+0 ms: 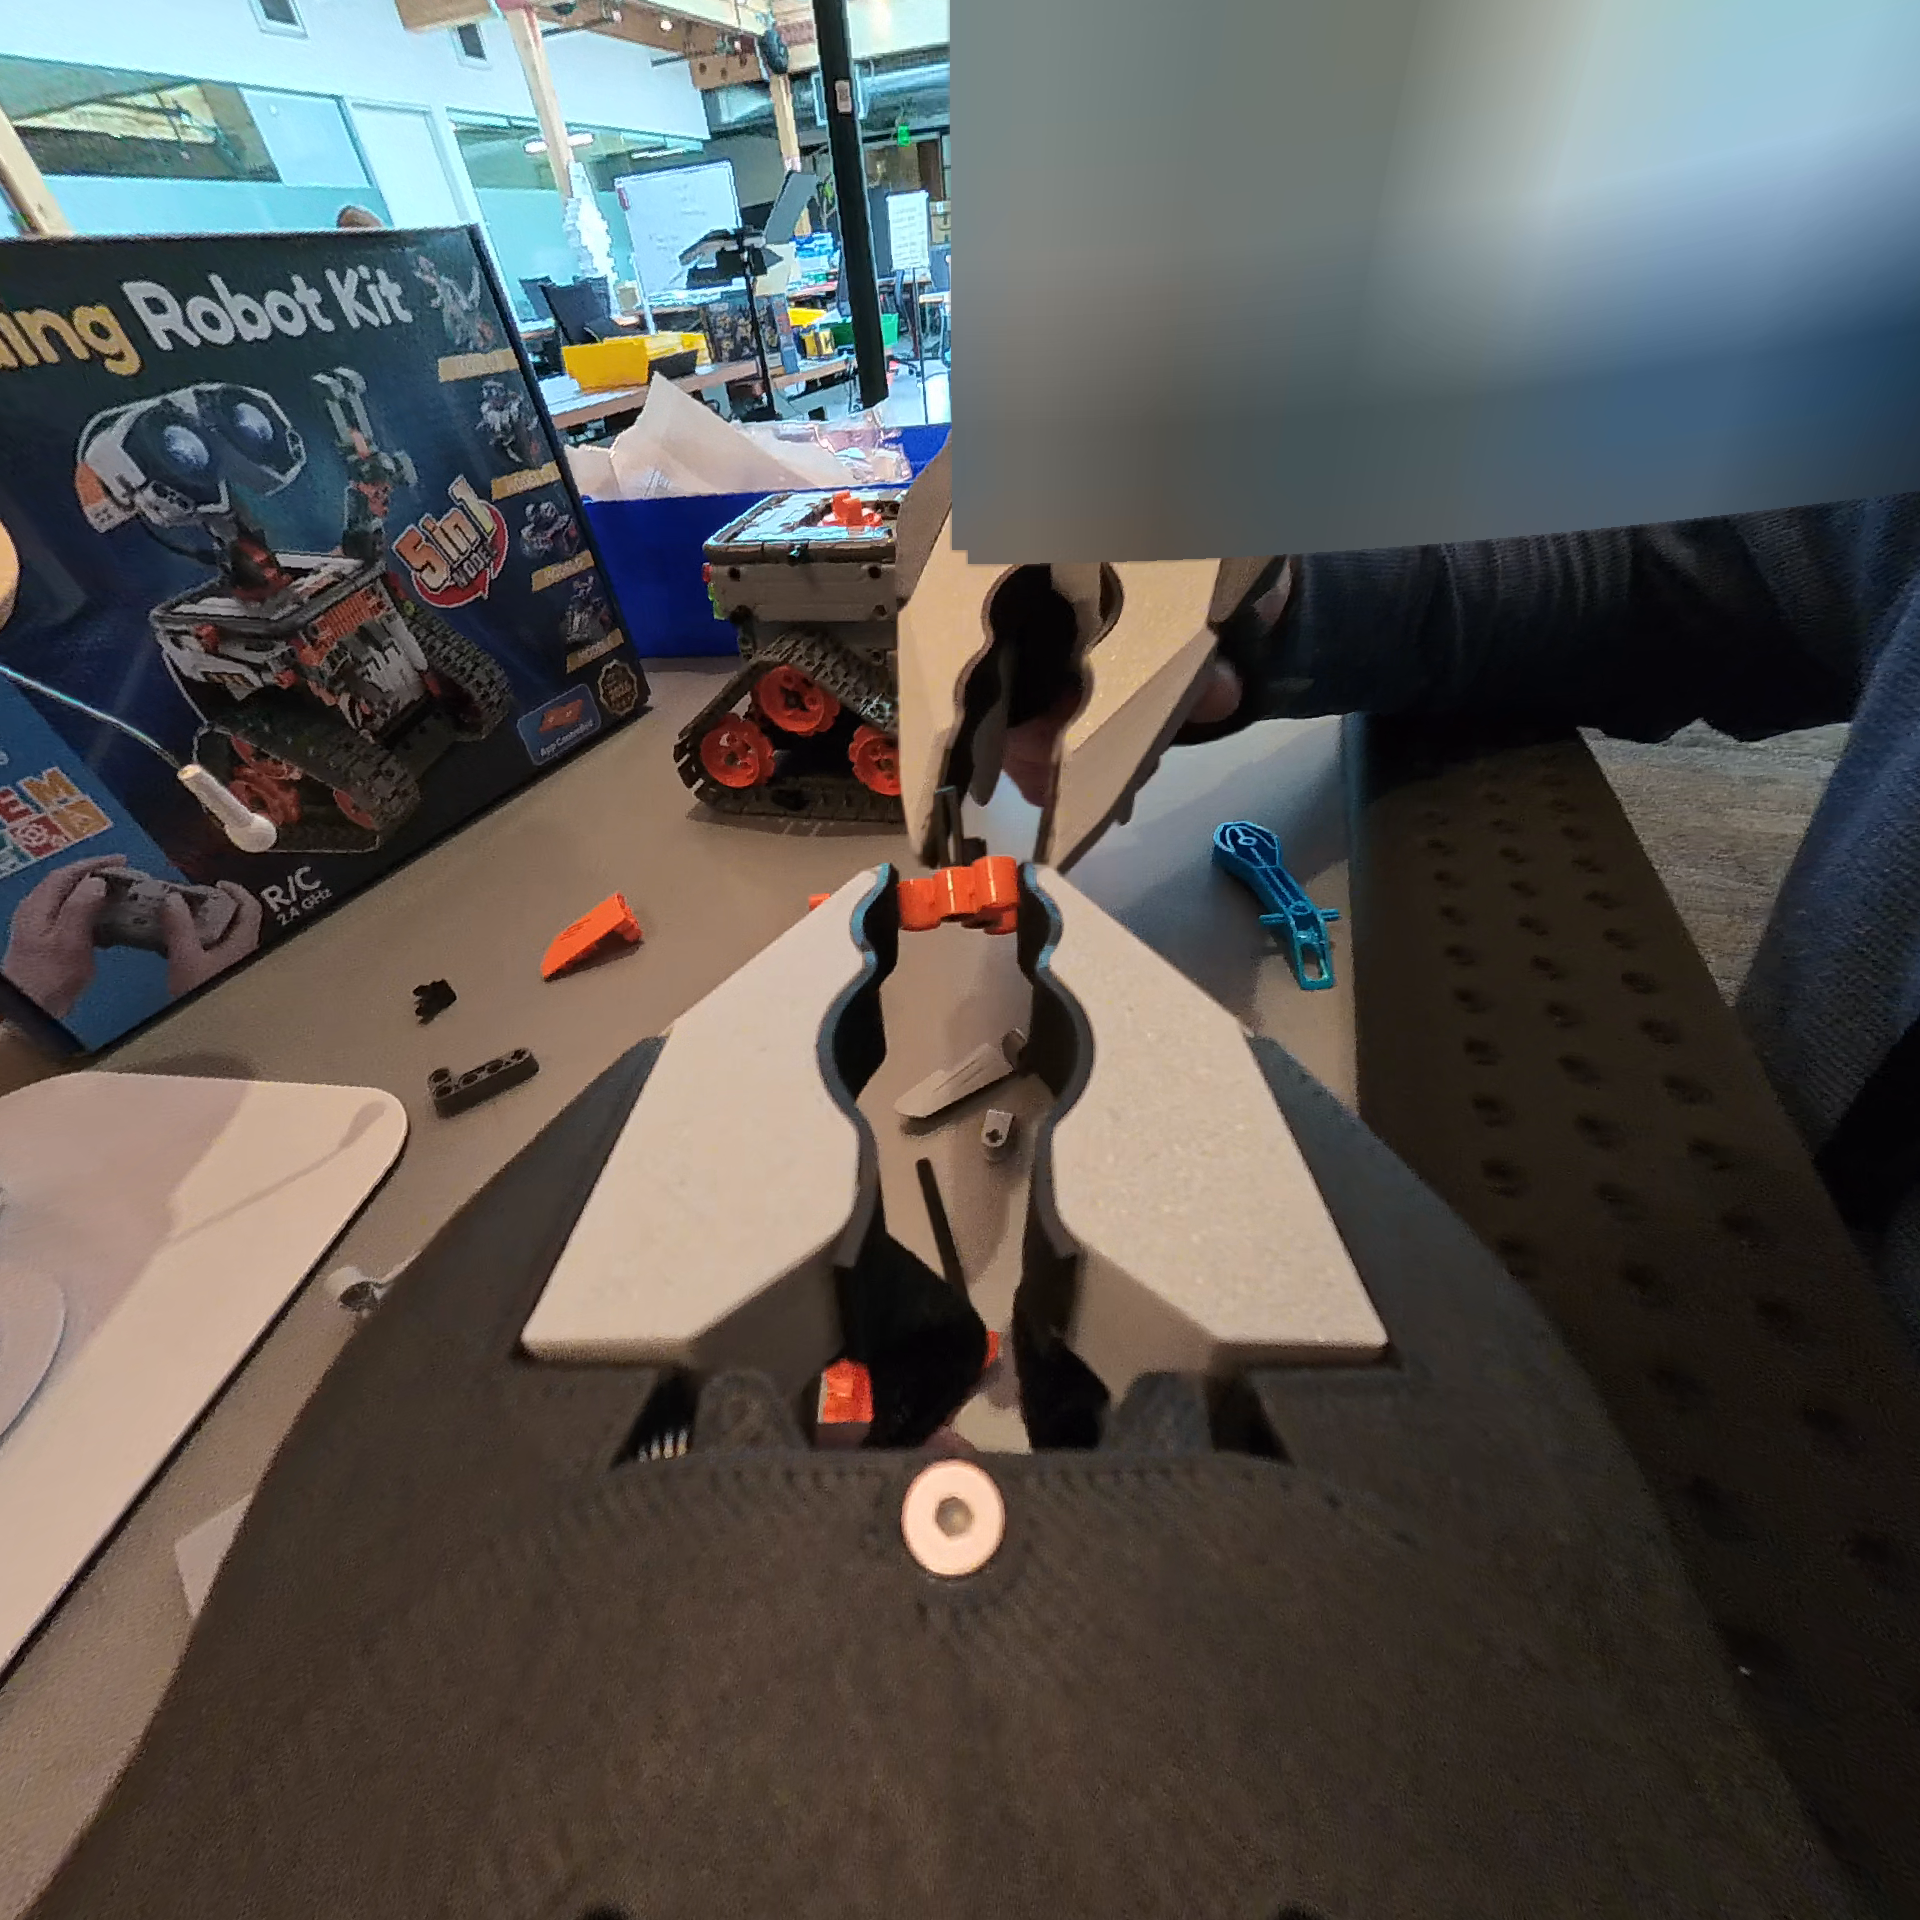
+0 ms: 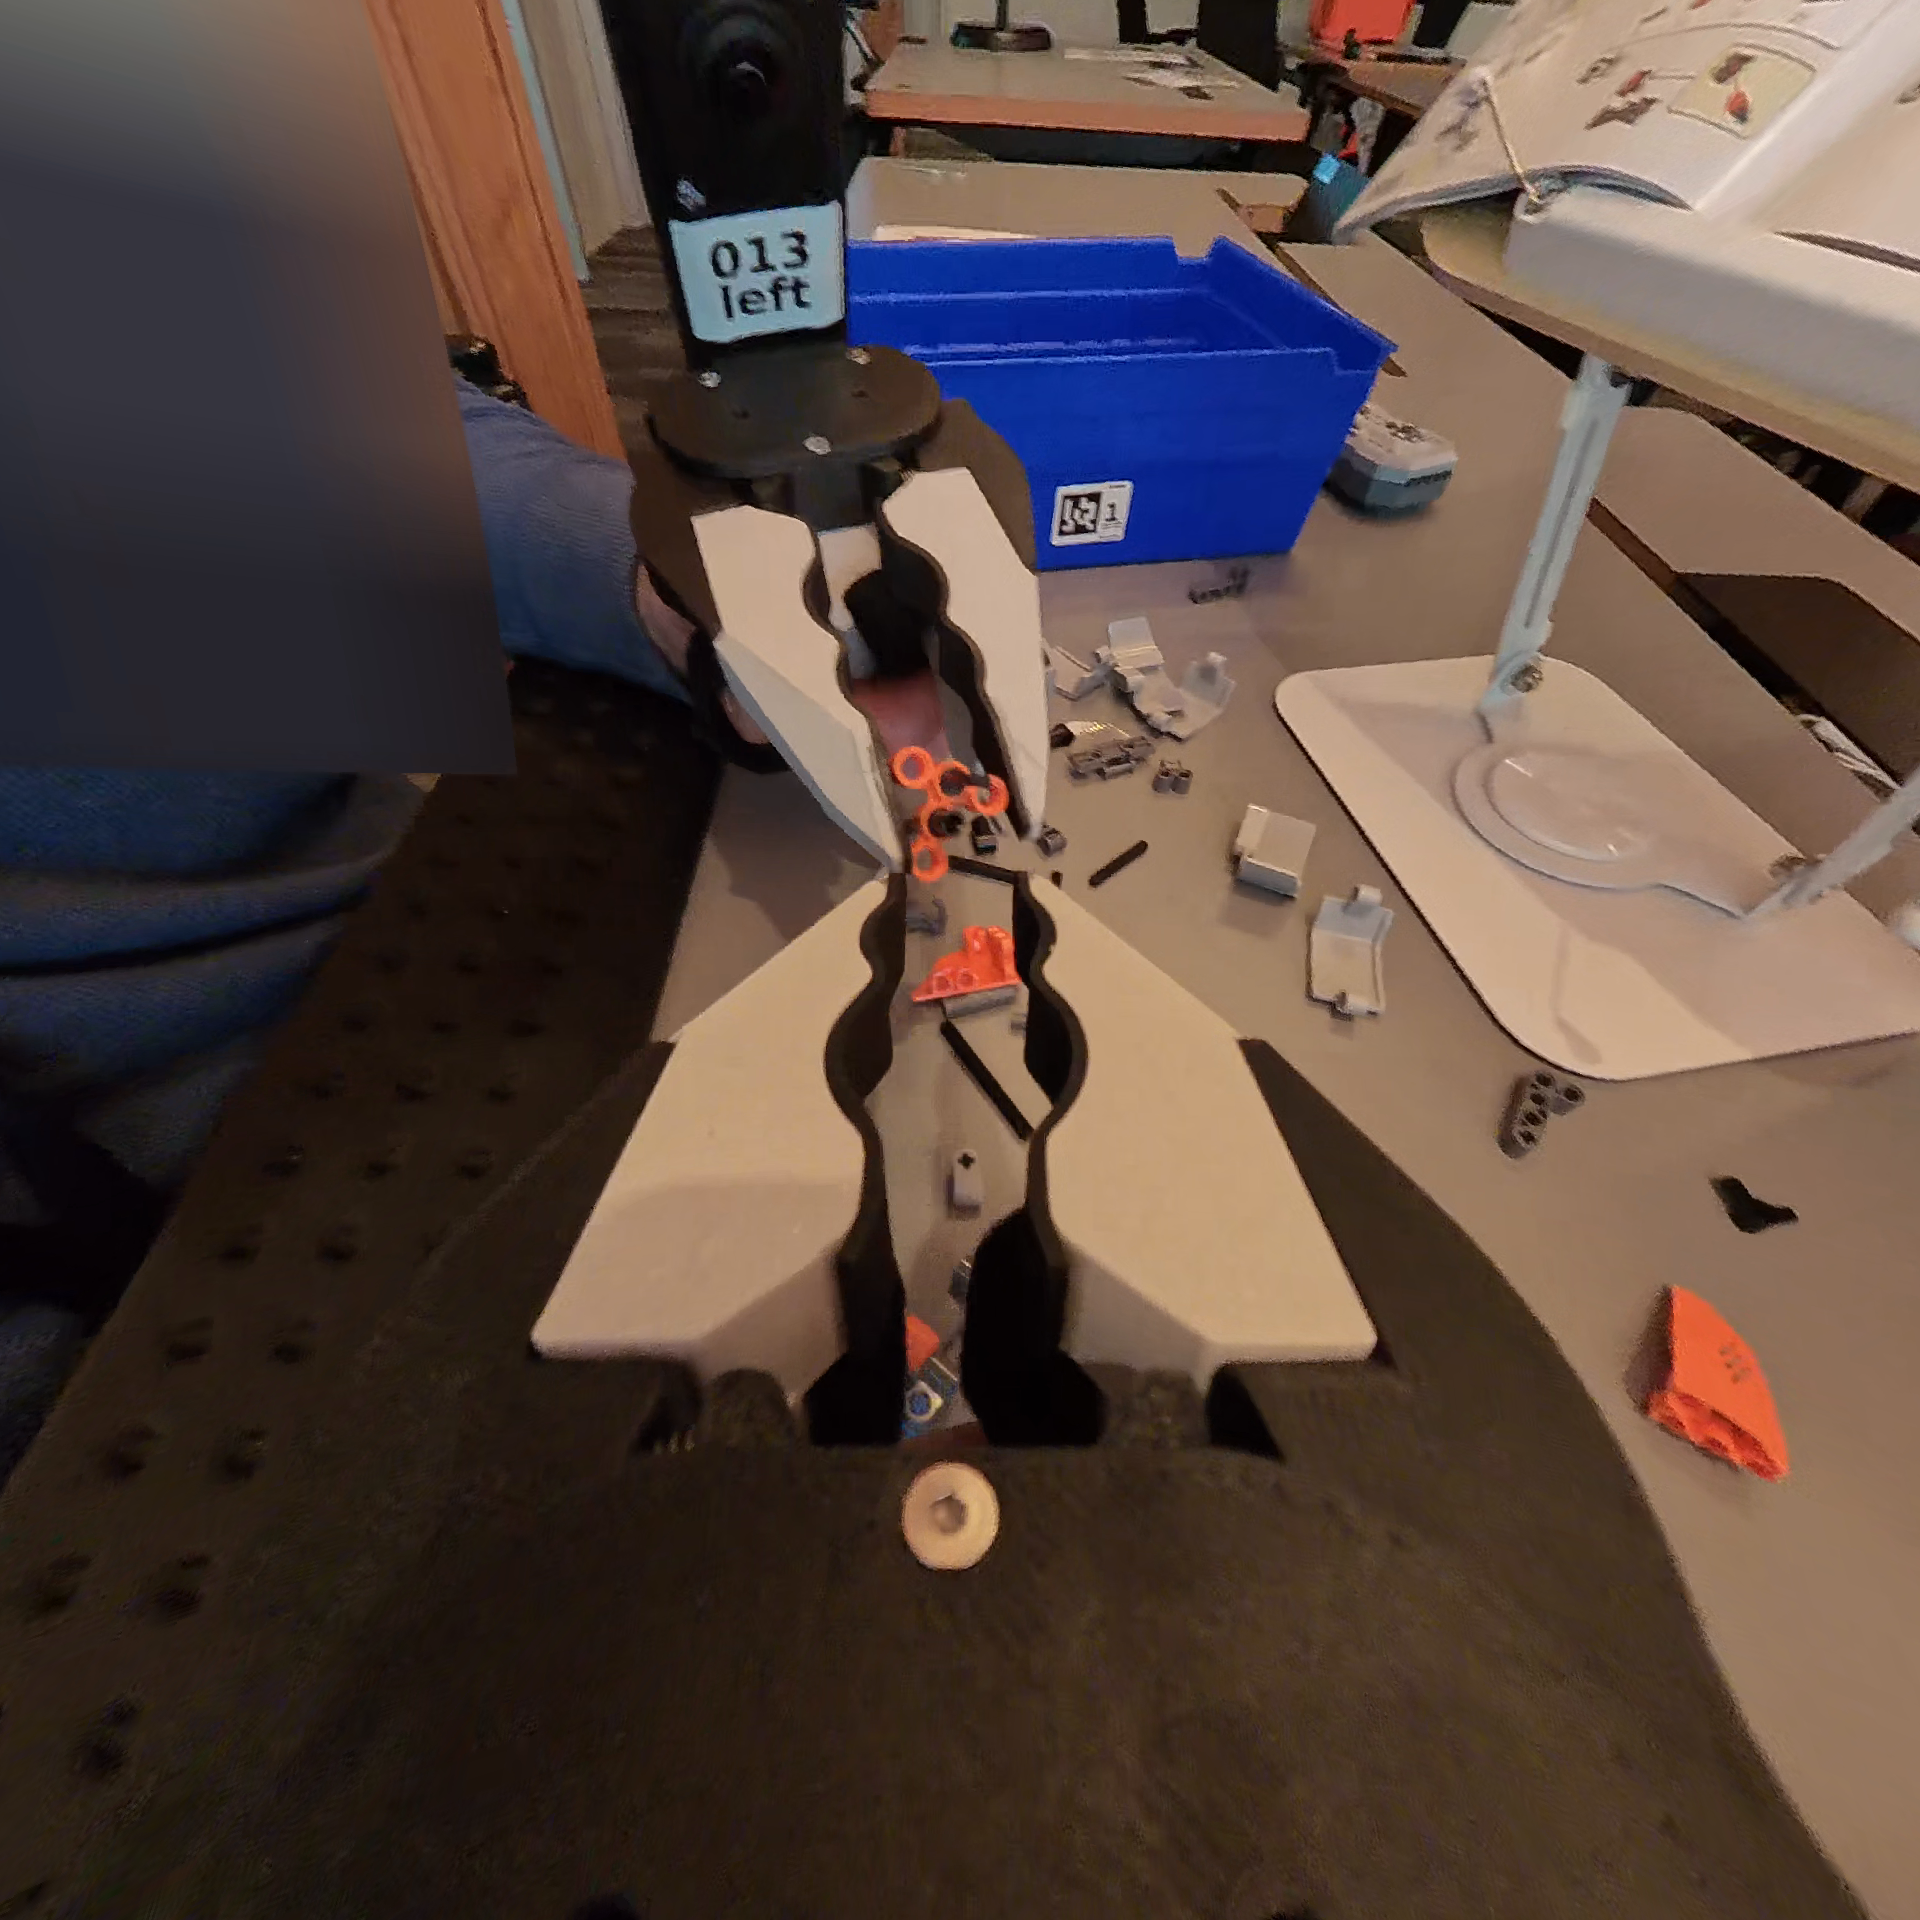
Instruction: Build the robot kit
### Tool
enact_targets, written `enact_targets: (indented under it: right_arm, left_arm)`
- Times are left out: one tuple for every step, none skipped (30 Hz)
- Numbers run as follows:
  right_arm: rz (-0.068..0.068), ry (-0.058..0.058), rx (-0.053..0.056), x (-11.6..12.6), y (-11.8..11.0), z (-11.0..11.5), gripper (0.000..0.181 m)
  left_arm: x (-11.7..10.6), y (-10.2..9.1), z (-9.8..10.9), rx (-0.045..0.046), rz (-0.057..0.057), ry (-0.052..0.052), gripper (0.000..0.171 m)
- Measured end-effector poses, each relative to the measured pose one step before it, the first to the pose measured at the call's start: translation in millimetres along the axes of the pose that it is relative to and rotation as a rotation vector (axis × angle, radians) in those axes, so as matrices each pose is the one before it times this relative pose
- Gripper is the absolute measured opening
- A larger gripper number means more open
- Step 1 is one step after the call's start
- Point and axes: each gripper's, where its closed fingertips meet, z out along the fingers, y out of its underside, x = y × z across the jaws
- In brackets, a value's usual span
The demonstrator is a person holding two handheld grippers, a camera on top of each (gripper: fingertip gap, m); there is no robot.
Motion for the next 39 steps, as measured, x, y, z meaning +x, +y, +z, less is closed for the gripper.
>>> enact_targets:
  right_arm:
    - [0.0083, -0.0117, 0.0103, -1.67, -2.79, 0.33, 0.017]
    - [0.0115, -0.0130, 0.0097, -0.95, -2.24, -0.47, 0.017]
    - [0.0161, -0.0210, 0.0209, -1.83, -3.53, -1.47, 0.017]
    - [0.0207, -0.0152, 0.0039, -0.61, -1.18, -1.46, 0.016]
    - [0.0083, -0.0034, -0.0065, 0.74, 0.71, -1.53, 0.016]
    - [0.0077, 0.0057, 0.0121, 1.40, -1.56, -1.65, 0.016]
    - [0.0176, -0.0050, 0.0102, -0.34, -1.42, -0.48, 0.017]
    - [0.0133, -0.0082, 0.0019, -1.29, -0.23, 0.89, 0.017]
    - [-0.0010, 0.0029, 0.0030, -0.55, -0.21, 1.72, 0.017]
    - [-0.0034, 0.0116, 0.0017, 0.85, -0.20, 1.88, 0.017]
    - [0.0078, 0.0016, 0.0044, 0.17, -0.83, 1.35, 0.017]
    - [0.0171, -0.0071, 0.0121, -0.39, -1.86, 0.75, 0.017]
    - [0.0150, -0.0021, 0.0092, 0.49, -0.94, 0.47, 0.017]
    - [0.0074, -0.0097, 0.0023, -1.04, 0.38, 0.66, 0.016]
    - [0.0046, -0.0028, -0.0009, -0.20, 0.97, 0.92, 0.015]
    - [0.0017, 0.0012, 0.0037, 0.01, 0.40, 0.79, 0.014]
    - [0.0043, -0.0040, 0.0056, -0.70, 0.12, 0.89, 0.011]
    - [0.0039, -0.0040, 0.0093, -0.79, -0.75, 0.46, 0.009]
    - [0.0037, -0.0067, 0.0118, -1.47, -1.34, -0.01, 0.007]
    - [-0.0043, -0.0098, -0.0050, -2.36, 0.95, 0.44, 0.003]
    - [-0.0137, 0.0020, -0.0039, -1.41, 1.20, 0.48, 0.002]
    - [-0.0045, -0.0027, -0.0019, -2.12, 0.61, 0.08, 0.002]
    - [0.0030, -0.0093, -0.0039, -2.37, 0.28, -0.44, 0.002]
    - [-0.0088, -0.0049, -0.0067, -2.15, 0.51, -0.51, 0.002]
    - [-0.0162, 0.0005, -0.0141, -1.35, 1.94, 0.16, 0.002]
    - [-0.0114, 0.0003, -0.0177, -0.96, 2.75, 0.62, 0.002]
    - [-0.0076, 0.0000, -0.0204, -0.40, 3.44, 0.70, 0.002]
    - [-0.0089, 0.0014, -0.0172, 0.03, 3.26, 0.49, 0.002]
    - [-0.0094, -0.0035, -0.0253, -0.73, 4.55, 1.05, 0.002]
    - [-0.0153, -0.0012, -0.0254, -0.85, 4.35, 1.37, 0.002]
    - [-0.0132, 0.0058, -0.0305, 0.16, 4.51, 1.58, 0.002]
    - [-0.0185, 0.0085, -0.0470, 0.28, 6.93, 2.17, 0.002]
    - [-0.0211, 0.0057, -0.0557, -0.47, 8.80, 3.01, 0.002]
    - [-0.0115, 0.0002, -0.0510, -1.38, 8.38, 3.87, 0.002]
    - [-0.0021, -0.0197, -0.0593, -4.08, 9.80, 4.67, 0.002]
    - [-0.0071, -0.0063, -0.0549, -2.11, 9.09, 4.67, 0.002]
    - [-0.0102, 0.0179, -0.0293, 1.67, 5.00, 3.69, 0.002]
    - [-0.0014, 0.0014, -0.0268, 0.00, 3.91, 2.89, 0.002]
    - [-0.0108, -0.0032, -0.0187, -1.24, 2.36, 2.09, 0.002]
  left_arm:
    - [-0.57, -0.55, 0.29, 0.00179, 0.0089, -0.0054, 0.021]
    - [-0.40, -2.81, -0.80, 0.01267, -0.0007, 0.0011, 0.021]
    - [-1.00, -0.79, -0.09, 0.00114, -0.0016, -0.0035, 0.021]
    - [-1.57, -0.21, -0.50, 0.00067, 0.0105, -0.0114, 0.020]
    - [-1.54, -1.12, -1.06, 0.00302, 0.0129, -0.0129, 0.021]
    - [-0.53, -1.09, -0.66, 0.00406, 0.0026, -0.0040, 0.021]
    - [0.20, 0.51, 0.12, -0.00220, -0.0041, 0.0015, 0.021]
    - [-0.05, 1.25, 0.50, -0.00690, 0.0058, -0.0038, 0.021]
    - [0.68, 0.84, 0.55, -0.00666, 0.0161, -0.0027, 0.021]
    - [1.29, 0.26, 0.50, -0.00338, 0.0132, -0.0006, 0.021]
    - [1.24, 0.27, 0.53, -0.00335, 0.0095, -0.0005, 0.021]
    - [0.98, 0.09, 0.37, -0.00295, 0.0126, -0.0017, 0.021]
    - [0.77, 0.02, 0.21, -0.00265, 0.0141, -0.0034, 0.021]
    - [0.81, -0.36, 0.11, -0.00183, 0.0143, -0.0047, 0.021]
    - [1.35, 0.01, 0.21, -0.00386, 0.0153, -0.0021, 0.021]
    - [2.01, 0.47, 0.52, -0.00714, 0.0192, -0.0012, 0.021]
    - [2.03, 0.68, 0.51, -0.01006, 0.0230, -0.0044, 0.021]
    - [2.87, 0.97, 0.41, -0.01219, 0.0216, -0.0018, 0.020]
    - [2.71, 1.19, 0.48, -0.01328, 0.0155, -0.0060, 0.020]
    - [0.98, 1.23, 0.37, -0.01662, 0.0124, -0.0168, 0.020]
    - [1.30, 0.65, -0.26, -0.01286, 0.0134, -0.0127, 0.021]
    - [1.79, -0.47, -0.83, -0.00488, 0.0000, -0.0042, 0.021]
    - [2.40, -0.85, -0.49, -0.00027, -0.0141, 0.0009, 0.021]
    - [2.02, -0.06, -0.12, -0.00473, -0.0137, -0.0046, 0.021]
    - [1.17, 2.43, -0.06, -0.02047, 0.0006, -0.0131, 0.021]
    - [0.69, 4.68, -0.10, -0.03098, 0.0068, -0.0171, 0.021]
    - [1.17, 4.79, -0.96, -0.02641, 0.0026, -0.0120, 0.024]
    - [2.06, 3.62, -2.30, -0.01652, -0.0008, -0.0035, 0.028]
    - [1.38, 2.02, -3.89, -0.00824, -0.0020, -0.0053, 0.030]
    - [0.78, 0.69, -5.66, -0.00060, 0.0024, -0.0074, 0.030]
    - [0.85, -0.37, -6.69, 0.00727, 0.0019, -0.0047, 0.028]
    - [1.96, 0.26, -6.92, 0.00637, 0.0011, 0.0023, 0.027]
    - [0.24, 2.07, -7.22, -0.00174, 0.0107, -0.0109, 0.026]
    - [-1.78, 4.19, -7.28, -0.01383, 0.0230, -0.0235, 0.025]
    - [-1.78, 5.39, -6.96, -0.02075, 0.0220, -0.0209, 0.024]
    - [-2.58, 5.83, -6.74, -0.02342, 0.0153, -0.0219, 0.024]
    - [-5.24, 6.29, -6.51, -0.02757, 0.0114, -0.0323, 0.023]
    - [-5.54, 7.12, -5.70, -0.03239, 0.0081, -0.0277, 0.022]
    - [-5.82, 6.81, -5.50, -0.03038, 0.0016, -0.0239, 0.022]
